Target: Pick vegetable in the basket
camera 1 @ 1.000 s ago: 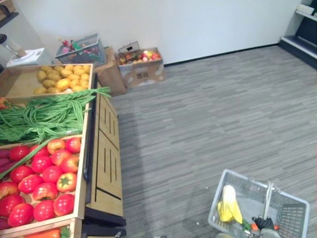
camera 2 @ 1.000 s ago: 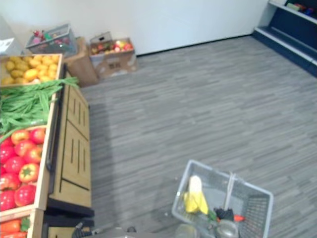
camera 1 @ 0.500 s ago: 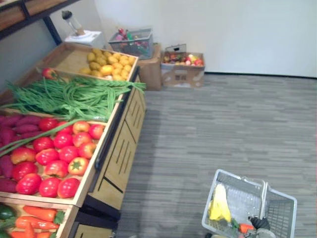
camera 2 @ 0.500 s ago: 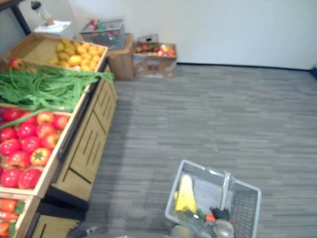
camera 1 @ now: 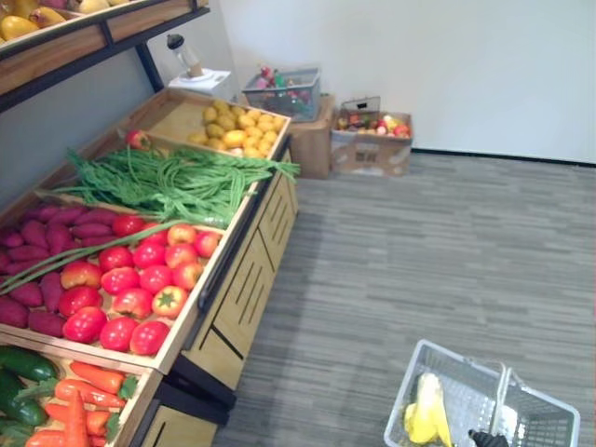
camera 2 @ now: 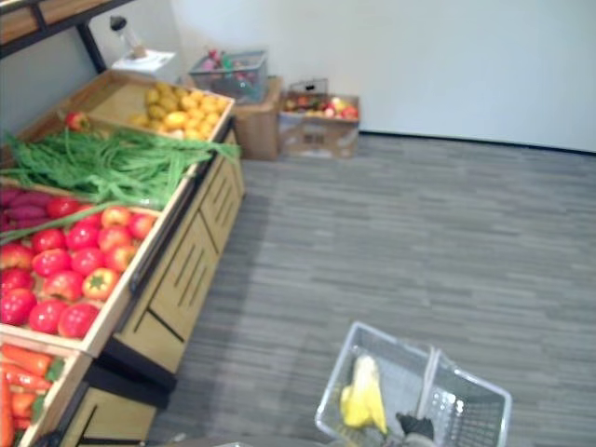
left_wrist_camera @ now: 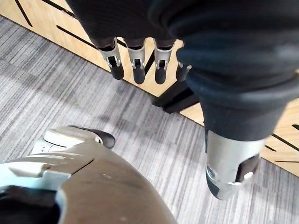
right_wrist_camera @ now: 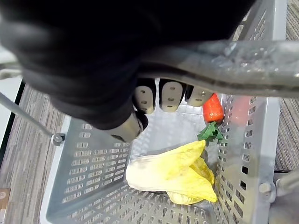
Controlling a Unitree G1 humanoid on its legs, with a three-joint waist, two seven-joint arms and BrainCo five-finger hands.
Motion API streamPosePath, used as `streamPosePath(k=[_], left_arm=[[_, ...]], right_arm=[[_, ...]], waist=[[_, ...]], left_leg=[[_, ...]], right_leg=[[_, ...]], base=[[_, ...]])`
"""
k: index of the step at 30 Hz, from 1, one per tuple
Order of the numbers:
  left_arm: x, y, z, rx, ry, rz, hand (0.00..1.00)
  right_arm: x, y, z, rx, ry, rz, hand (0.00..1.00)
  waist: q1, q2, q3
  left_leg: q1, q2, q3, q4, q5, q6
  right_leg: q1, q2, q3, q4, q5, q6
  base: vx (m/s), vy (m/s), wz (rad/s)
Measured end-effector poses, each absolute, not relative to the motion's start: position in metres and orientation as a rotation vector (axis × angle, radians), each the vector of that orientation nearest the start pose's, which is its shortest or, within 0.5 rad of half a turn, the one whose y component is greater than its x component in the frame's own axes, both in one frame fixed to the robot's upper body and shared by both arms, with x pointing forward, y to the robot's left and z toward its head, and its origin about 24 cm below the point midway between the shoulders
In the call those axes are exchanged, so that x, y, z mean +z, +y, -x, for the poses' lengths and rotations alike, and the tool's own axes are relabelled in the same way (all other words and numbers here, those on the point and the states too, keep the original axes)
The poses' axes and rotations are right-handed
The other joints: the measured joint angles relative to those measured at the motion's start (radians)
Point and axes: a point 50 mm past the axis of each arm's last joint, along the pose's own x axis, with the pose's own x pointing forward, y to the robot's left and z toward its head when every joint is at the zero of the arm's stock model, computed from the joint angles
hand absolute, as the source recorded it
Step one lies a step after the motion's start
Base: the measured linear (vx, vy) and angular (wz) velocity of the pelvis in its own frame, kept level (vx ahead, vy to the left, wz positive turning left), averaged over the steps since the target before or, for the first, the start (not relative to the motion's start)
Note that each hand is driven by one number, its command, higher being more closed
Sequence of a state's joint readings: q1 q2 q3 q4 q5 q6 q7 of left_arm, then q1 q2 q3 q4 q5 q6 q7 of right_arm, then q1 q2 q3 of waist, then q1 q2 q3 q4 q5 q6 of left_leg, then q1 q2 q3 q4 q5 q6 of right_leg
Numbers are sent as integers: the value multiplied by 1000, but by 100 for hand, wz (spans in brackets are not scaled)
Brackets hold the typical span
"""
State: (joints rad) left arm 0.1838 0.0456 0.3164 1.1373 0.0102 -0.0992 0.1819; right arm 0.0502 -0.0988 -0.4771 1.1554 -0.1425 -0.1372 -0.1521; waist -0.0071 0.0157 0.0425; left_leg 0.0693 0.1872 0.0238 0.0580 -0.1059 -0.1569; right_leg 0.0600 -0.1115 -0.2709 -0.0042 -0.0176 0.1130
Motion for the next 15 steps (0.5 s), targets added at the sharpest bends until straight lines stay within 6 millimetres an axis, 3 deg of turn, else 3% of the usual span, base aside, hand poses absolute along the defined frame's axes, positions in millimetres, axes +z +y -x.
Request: streamPosePath(k=[15], left_arm=[[-171, 209, -33, 386, 1224, 8, 0]], right_arm=[[-158, -244, -72, -562, 1069, 5, 100]], waist=[[-17, 0, 7]], left_leg=[[64, -1, 114, -69, 1, 3]], right_leg=[[15, 9, 80, -79, 59, 13]], base=[[-31, 18, -18]])
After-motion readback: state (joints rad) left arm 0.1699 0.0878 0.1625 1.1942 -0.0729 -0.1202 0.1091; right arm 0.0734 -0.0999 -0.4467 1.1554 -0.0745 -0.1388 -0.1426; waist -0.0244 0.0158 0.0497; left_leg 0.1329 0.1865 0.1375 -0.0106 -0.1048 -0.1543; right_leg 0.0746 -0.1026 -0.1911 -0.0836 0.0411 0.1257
